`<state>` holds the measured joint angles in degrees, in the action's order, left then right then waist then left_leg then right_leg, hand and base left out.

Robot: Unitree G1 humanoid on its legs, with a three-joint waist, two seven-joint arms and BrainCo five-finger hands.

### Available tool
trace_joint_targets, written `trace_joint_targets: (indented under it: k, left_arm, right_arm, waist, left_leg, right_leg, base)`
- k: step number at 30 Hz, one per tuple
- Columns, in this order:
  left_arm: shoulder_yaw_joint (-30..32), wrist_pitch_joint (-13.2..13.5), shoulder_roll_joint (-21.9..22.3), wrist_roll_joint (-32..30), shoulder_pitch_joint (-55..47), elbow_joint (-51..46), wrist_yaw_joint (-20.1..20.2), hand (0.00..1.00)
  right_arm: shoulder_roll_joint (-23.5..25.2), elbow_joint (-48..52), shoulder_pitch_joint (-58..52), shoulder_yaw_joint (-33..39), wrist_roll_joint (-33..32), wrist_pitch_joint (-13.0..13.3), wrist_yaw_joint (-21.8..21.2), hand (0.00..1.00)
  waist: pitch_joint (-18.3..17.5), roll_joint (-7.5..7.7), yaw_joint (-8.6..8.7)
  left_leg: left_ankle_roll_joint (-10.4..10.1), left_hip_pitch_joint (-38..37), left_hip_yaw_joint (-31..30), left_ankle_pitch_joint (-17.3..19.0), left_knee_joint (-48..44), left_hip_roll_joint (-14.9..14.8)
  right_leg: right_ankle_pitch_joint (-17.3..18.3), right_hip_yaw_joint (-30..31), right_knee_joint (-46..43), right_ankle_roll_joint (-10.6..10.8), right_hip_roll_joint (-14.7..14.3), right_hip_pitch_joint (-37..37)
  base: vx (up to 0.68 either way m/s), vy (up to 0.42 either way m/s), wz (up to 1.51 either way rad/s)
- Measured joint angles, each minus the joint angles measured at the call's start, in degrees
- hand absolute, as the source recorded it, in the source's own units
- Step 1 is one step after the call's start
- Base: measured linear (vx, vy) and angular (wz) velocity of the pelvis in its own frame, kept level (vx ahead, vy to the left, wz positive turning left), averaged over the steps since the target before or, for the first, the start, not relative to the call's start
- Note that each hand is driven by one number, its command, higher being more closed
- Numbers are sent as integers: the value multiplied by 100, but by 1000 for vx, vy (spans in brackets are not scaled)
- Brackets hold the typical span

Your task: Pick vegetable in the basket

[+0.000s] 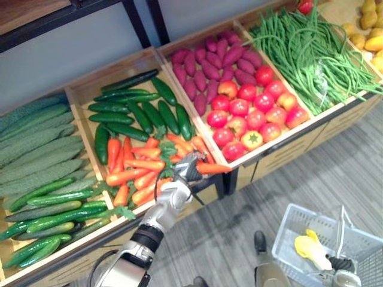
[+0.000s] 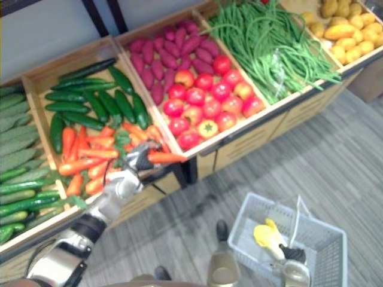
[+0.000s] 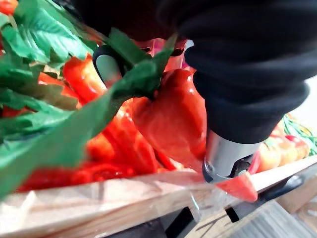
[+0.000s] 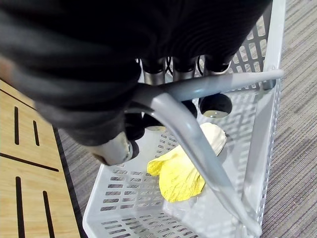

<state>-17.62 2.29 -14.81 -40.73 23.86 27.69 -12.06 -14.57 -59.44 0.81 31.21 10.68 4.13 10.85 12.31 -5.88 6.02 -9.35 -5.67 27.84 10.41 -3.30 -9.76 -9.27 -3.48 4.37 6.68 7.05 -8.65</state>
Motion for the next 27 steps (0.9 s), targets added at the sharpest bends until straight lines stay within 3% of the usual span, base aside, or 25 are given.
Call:
trace_joint_targets:
  k: [13,19,27]
  left_arm:
    - [475,-26,-69,-6,-524,-375,-25,100]
    - [657,-36,-101,-14,-532,-369,-24,100]
    - [786,-36,-165,-12,-534,-470,-117,100]
  right_arm:
    - [29,2,-96,-86,48,-3,-27,100]
    - [107,2,-108,-240,58,0,-27,100]
    - [112,1,-131,-236,57,1,-23,100]
  waist:
    - [-54,116,-64]
    - [-149,278,-69]
    - [-176,287,-60]
  left_leg:
    - [2,-33,-80,-1,-76,-20]
    - [1,-21,-50,0,-72,-12]
    - [2,-29,-53,-1,-71,0]
  right_leg:
    - [0,-71,0,0,13,74]
    - [-1,-50,2,1,8,32]
    - [-2,-45,2,2,17,31]
  base:
    - [-42,-48,3]
    - [-21,-39,-3]
    - [-19,-29,-1]
